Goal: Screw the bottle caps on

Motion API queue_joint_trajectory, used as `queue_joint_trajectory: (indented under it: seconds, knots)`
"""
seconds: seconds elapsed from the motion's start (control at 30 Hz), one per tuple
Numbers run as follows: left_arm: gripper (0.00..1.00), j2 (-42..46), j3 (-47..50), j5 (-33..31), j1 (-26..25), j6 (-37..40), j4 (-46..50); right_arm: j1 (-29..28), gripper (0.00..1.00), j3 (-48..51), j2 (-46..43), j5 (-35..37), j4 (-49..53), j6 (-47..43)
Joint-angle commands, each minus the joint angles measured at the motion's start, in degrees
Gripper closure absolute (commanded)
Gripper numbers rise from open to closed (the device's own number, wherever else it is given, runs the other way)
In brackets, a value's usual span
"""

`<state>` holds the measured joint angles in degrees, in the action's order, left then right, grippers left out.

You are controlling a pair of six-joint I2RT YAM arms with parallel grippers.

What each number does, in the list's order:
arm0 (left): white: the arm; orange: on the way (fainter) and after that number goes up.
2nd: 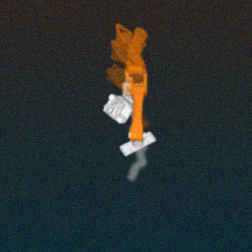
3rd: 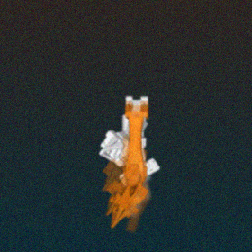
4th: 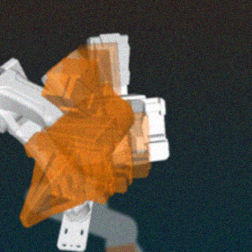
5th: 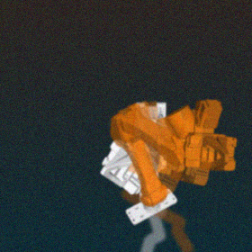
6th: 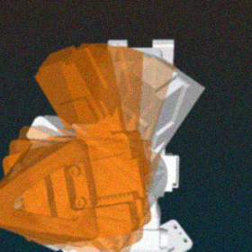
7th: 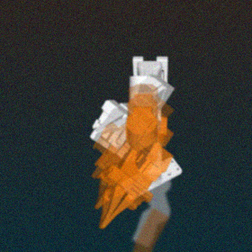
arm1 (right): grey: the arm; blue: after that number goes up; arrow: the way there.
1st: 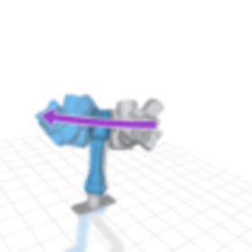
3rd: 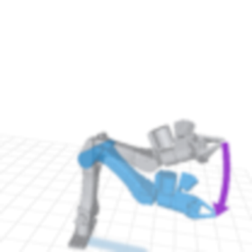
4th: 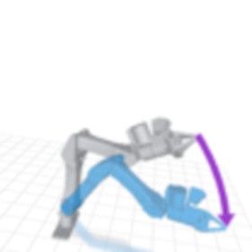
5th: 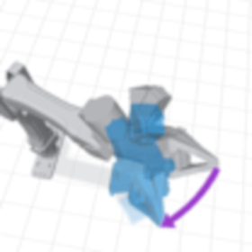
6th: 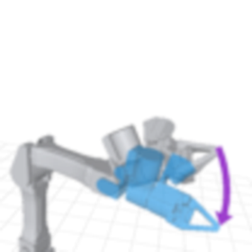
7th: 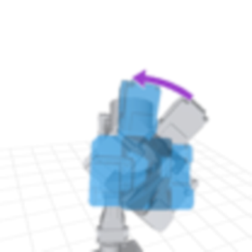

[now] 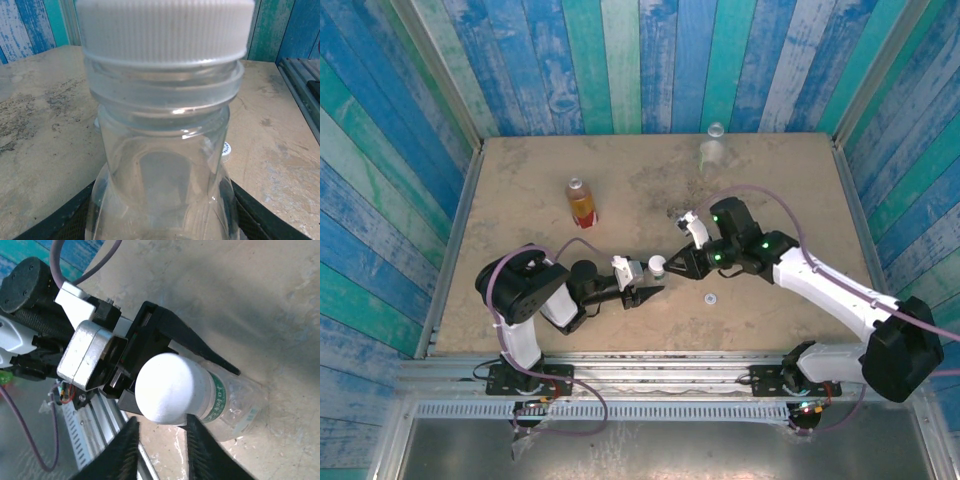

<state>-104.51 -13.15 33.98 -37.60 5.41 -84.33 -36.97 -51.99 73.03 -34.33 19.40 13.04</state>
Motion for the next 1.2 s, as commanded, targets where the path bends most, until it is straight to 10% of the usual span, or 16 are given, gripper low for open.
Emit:
queue_joint_trajectory:
  seconds: [0.0,0.13,0.33,1.17]
  knots:
    - [0.47,-0.8,-0.1,0.4,0.1,-1.0,1.8,0.5,0.59,-2.3,-1.3,1.0,1.6,-8.2]
    - [0.47,3.1,-0.3,3.9,0.0,-1.2,3.8,0.5,0.31,-3.0,-3.6,0.9,5.7,-25.9]
    - [0.47,13.1,-1.9,8.5,0.0,-0.2,13.8,1.0,0.19,-3.9,-7.7,-5.6,5.7,-37.4]
    - [0.46,31.6,-3.9,15.3,-0.5,4.9,34.5,-4.2,0.4,-16.7,2.5,-12.9,20.2,-52.6]
